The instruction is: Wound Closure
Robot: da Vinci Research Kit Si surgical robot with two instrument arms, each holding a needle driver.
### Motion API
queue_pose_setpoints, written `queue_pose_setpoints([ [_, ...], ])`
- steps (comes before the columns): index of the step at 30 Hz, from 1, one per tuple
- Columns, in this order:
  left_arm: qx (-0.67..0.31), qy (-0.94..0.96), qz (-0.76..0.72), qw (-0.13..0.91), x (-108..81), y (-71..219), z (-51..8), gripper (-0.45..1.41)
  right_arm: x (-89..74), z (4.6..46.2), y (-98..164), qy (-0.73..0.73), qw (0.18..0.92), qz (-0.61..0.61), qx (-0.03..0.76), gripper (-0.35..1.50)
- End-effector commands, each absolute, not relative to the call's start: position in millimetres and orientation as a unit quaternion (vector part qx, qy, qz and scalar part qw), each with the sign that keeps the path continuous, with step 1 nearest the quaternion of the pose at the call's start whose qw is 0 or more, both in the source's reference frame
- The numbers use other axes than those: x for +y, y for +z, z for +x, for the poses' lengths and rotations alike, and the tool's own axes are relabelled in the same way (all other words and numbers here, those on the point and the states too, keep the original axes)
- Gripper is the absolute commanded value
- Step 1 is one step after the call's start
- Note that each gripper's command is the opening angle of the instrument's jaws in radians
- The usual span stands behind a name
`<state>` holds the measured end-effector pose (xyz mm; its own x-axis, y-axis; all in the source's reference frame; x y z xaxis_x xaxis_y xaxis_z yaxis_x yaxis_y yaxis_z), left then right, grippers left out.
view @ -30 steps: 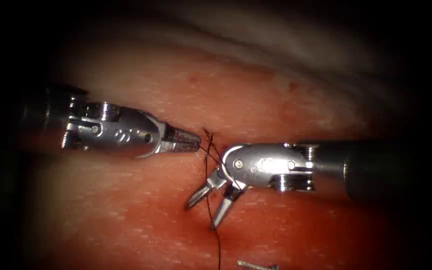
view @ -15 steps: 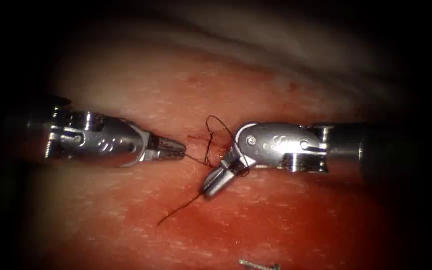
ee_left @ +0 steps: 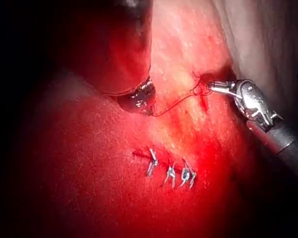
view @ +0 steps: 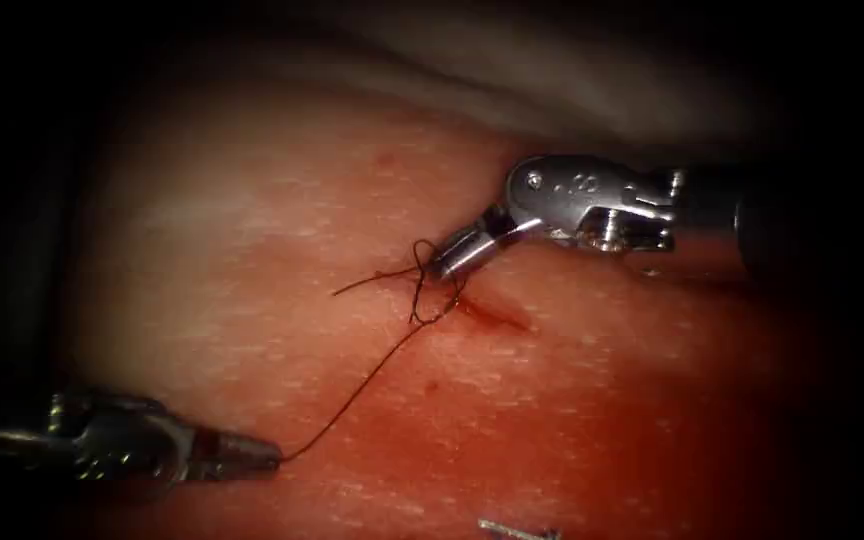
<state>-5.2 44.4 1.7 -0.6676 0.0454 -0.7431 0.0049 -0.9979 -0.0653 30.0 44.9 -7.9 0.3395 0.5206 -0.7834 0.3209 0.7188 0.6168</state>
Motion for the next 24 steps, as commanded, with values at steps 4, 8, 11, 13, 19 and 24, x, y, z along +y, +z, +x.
queue_pose_setpoints([
  [4,-0.033,0.913,-0.407,0.016,42.3,1.7,-4.9,-0.35,45.5,30.1,-6.8,0.113,0.767,0.360,0.520,-0.35],
  [8,-0.030,0.914,-0.405,0.017,41.4,2.1,-4.9,-0.35,44.2,30.3,-7.1,0.241,0.768,0.335,0.491,-0.35],
  [11,-0.029,0.914,-0.404,0.017,41.1,2.0,-4.9,-0.35,41.3,31.1,-7.7,0.378,0.710,0.348,0.482,-0.35],
  [13,-0.029,0.914,-0.404,0.017,40.8,1.7,-4.8,-0.35,39.7,31.6,-8.4,0.466,0.671,0.356,0.453,-0.35],
  [19,-0.028,0.915,-0.403,0.018,39.1,1.0,-4.5,-0.35,39.5,31.5,-8.6,0.709,0.503,0.329,0.370,-0.35],
  [24,-0.032,0.914,-0.405,0.019,38.2,0.2,-3.5,-0.35,41.3,30.0,-7.6,0.692,0.542,0.309,0.363,-0.35],
])
